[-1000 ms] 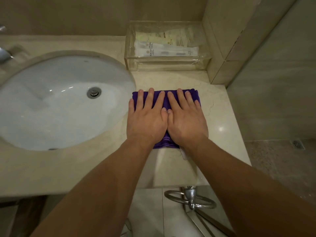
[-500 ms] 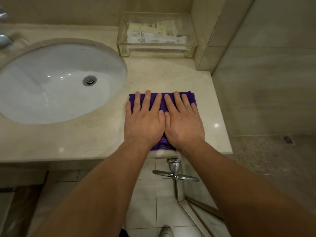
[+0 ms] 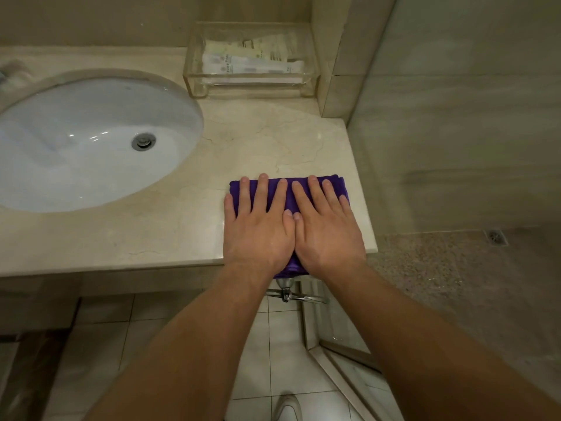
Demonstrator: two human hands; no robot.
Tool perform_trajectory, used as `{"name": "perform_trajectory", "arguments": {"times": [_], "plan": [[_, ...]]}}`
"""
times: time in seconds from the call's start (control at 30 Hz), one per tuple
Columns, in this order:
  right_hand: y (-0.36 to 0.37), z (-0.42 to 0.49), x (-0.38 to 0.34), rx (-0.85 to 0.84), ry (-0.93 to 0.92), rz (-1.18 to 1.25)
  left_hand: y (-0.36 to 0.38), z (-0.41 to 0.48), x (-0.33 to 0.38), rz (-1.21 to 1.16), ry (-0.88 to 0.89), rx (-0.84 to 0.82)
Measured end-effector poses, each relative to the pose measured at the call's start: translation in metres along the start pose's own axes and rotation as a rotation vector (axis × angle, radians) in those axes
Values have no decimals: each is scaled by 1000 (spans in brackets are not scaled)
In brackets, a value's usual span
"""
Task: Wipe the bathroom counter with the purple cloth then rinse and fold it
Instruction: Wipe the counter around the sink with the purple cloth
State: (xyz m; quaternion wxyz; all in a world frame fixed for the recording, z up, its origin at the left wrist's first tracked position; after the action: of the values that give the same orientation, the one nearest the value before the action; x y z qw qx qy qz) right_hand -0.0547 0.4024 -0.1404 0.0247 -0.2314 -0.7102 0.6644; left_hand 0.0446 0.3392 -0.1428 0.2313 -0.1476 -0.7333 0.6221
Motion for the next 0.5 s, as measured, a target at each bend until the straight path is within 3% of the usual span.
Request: {"name": "perform_trajectory", "arguments": {"times": [0.5], "plan": [[-3, -24, 38, 72, 75, -60, 5, -10, 42, 67, 179, 1]]}}
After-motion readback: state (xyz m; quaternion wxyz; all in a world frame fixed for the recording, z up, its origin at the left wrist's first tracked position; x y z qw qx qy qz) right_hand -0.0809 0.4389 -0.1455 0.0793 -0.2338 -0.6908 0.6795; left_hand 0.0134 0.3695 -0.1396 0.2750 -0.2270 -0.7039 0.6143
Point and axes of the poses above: each hand's wrist, its own z-axis towards the middle knuckle, its own y-axis out of the palm, x = y × z, the point moved 4 cm from there along z, towards the middle knuckle, and after that the axes turned 1 degree about -x, right-handed, at the moved point
